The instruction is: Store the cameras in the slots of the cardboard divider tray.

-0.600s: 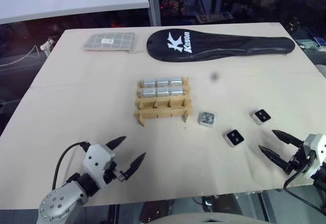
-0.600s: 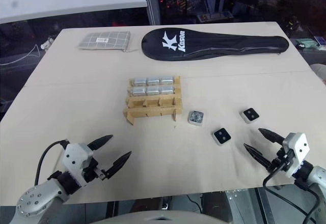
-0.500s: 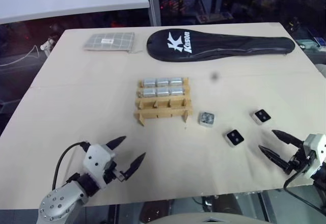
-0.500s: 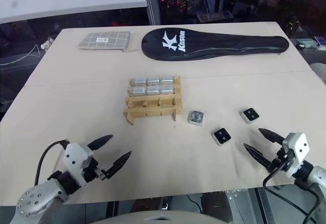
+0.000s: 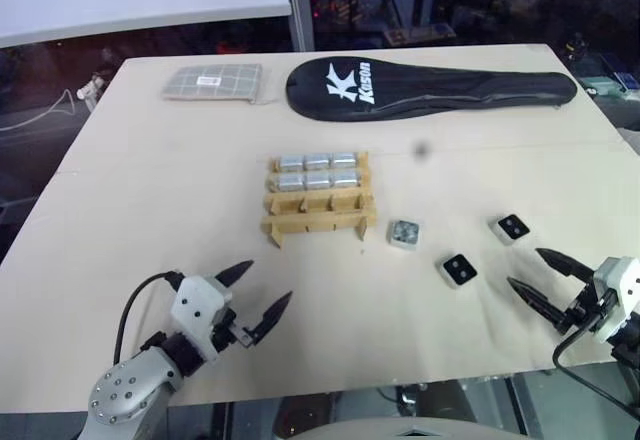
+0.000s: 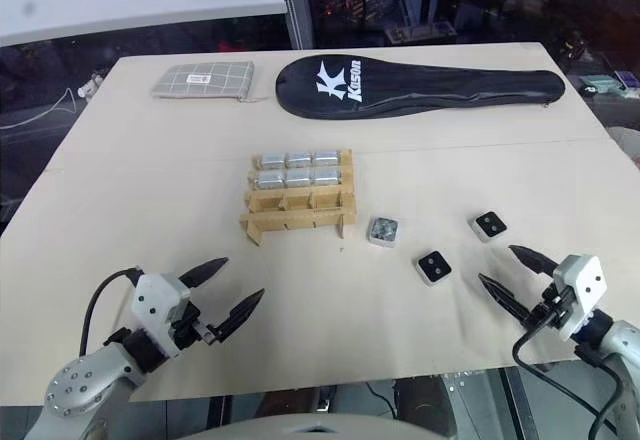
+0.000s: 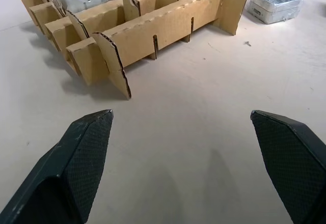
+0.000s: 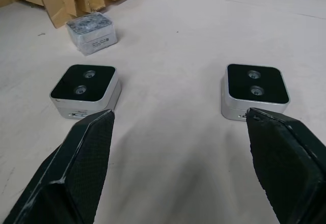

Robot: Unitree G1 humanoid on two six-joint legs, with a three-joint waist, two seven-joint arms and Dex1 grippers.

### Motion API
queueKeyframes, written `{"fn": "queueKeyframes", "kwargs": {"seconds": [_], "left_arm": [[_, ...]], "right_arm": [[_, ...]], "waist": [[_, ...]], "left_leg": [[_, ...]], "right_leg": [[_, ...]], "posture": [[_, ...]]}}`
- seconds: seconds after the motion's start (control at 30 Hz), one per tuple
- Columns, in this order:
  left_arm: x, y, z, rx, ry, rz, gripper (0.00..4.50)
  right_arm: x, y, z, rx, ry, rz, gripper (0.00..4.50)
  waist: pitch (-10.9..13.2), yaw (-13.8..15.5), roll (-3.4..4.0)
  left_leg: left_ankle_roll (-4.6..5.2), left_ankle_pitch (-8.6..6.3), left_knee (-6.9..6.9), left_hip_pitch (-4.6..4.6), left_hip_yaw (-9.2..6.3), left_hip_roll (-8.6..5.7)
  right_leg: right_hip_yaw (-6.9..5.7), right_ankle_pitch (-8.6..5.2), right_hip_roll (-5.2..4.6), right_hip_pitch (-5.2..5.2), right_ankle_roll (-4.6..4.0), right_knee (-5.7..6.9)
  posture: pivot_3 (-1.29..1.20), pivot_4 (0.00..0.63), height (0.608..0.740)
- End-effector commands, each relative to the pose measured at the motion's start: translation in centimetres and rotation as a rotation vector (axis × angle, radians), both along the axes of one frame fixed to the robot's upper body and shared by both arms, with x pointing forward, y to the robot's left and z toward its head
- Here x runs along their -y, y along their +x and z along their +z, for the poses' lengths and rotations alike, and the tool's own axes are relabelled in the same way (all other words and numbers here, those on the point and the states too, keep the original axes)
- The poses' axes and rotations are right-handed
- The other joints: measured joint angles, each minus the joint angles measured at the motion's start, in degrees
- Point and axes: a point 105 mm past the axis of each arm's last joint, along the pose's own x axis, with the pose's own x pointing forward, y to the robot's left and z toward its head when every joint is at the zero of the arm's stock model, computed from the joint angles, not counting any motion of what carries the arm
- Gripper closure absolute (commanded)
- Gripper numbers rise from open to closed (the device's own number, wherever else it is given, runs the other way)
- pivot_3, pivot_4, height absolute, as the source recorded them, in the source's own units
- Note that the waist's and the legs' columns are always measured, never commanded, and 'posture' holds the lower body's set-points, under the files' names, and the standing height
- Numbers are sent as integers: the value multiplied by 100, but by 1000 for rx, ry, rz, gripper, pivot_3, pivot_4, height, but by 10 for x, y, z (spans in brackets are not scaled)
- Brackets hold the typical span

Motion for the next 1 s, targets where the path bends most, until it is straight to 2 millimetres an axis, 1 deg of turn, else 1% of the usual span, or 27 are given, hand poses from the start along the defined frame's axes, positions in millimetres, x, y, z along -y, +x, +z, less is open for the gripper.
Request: {"fn": "queueKeyframes", "kwargs": {"seconds": [0.03, 0.1, 0.2, 0.27, 0.37, 0.53, 0.67, 0.77, 0.87, 0.93, 1.0], "left_arm": [[6, -1, 10, 39, 8, -23, 22], [7, 0, 11, 51, 31, -48, 22], [13, 3, 18, 43, -15, -113, 22], [19, 5, 24, 57, -16, -171, 22], [28, 6, 31, 27, -42, -282, 22], [35, 6, 41, 4, -11, -467, 22], [36, 10, 54, 8, -11, -542, 22], [35, 13, 62, 10, 1, -573, 22], [36, 12, 66, 4, -41, -581, 22], [36, 8, 63, -11, -23, -604, 0], [36, 8, 64, -7, -37, -600, 0]], "right_arm": [[0, 3, 10, 50, -16, -29, 419], [5, 9, 8, 41, -35, -91, 419], [9, 17, 2, 1, -56, -162, 419], [7, 21, 1, -5, -74, -159, 419], [9, 32, 0, -19, -83, -182, 419], [6, 52, 2, -23, -59, -199, 419], [8, 64, 5, -20, -32, -231, 419], [10, 66, 4, -28, -33, -230, 419], [12, 68, 3, -37, -26, -236, 419], [12, 68, 3, -39, -29, -231, 932], [11, 67, 1, -57, -30, -223, 1603]], "waist": [[0, 0, 0], [0, 0, 0], [0, 0, 1], [0, 1, 0], [0, -2, 1], [-1, -9, 2], [0, -7, 1], [-1, -1, 2], [0, -6, 2], [0, -11, 2], [0, -16, 2]], "left_leg": [[0, 0, 0, 0, 1, 0], [0, 0, 0, 1, 3, 1], [0, 0, 0, 0, 5, 1], [0, 0, 0, -1, 8, 1], [0, 0, 0, -3, 8, 2], [0, 0, 0, -1, 14, -1], [0, 0, 0, -6, 15, -3], [0, 0, -1, -6, 15, -5], [1, 0, -1, -6, 14, -5], [1, 0, -1, -5, 17, -5], [2, -1, -1, -3, 20, -5]], "right_leg": [[0, 0, 0, 0, 0, 0], [3, 0, 1, 0, 0, 0], [5, 0, 3, -3, 0, 0], [7, 0, 3, -7, 0, 0], [8, 1, 6, -8, -1, 2], [14, 3, 8, -10, -3, 2], [15, 5, 10, -9, -7, 2], [16, 6, 10, -10, -9, 2], [20, 6, 10, -9, -8, 1], [30, 6, 10, -10, -8, 1], [33, 6, 10, -10, -8, 1]], "posture": [[0, 150, 740], [0, 150, 740], [0, 150, 740], [0, 150, 740], [0, 150, 740], [0, 150, 740], [0, 150, 740], [0, 150, 740], [0, 150, 740], [0, 150, 740], [0, 150, 740]]}}
